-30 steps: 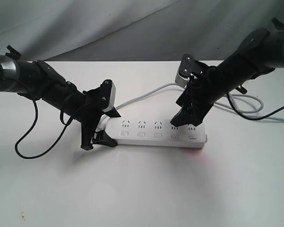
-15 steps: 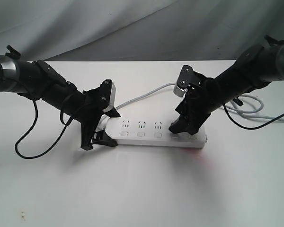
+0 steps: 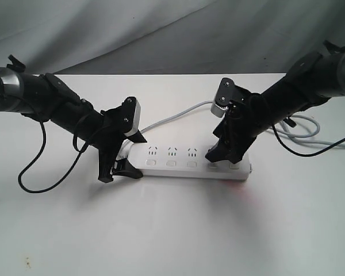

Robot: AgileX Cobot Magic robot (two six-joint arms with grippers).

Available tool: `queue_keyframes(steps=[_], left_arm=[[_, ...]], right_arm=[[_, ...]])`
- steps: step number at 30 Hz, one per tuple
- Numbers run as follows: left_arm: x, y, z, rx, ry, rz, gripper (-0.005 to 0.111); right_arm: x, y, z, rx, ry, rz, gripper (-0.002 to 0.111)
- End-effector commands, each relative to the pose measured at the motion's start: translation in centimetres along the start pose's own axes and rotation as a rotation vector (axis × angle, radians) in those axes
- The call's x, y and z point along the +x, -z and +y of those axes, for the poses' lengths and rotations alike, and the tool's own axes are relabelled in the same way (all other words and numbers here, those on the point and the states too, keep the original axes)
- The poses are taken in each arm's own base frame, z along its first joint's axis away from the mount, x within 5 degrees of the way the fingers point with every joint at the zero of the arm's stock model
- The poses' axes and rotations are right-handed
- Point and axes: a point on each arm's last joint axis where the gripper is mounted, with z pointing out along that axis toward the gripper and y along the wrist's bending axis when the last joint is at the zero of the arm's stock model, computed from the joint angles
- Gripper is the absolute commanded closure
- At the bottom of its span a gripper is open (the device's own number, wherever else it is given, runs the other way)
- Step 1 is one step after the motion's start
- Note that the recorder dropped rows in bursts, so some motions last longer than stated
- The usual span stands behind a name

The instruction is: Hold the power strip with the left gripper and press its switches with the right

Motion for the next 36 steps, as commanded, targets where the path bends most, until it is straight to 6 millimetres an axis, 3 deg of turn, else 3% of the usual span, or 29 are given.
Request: queue_keyframes(steps=[1,5,12,36], left_arm=[[-0.3,-0.1,0.0,-0.007,-0.002,-0.006,0.107],[-0.3,-0.1,0.0,-0.007,-0.002,-0.006,0.107],[-0.3,-0.1,0.0,-0.007,-0.002,-0.006,0.107],[-0.3,-0.1,0.0,-0.007,-0.002,-0.006,0.107]], right_arm=[[0.1,0.0,0.3,-0.016,0.015,0.008,0.041],[1.1,-1.3,0.3,-0.049,-0.002,0.038,0.041],[1.6,-1.4,0.0,-0.020,0.004,0.094,0.041],[0.8,-0.4,-0.1,0.008,-0.004,0.064,0.041]])
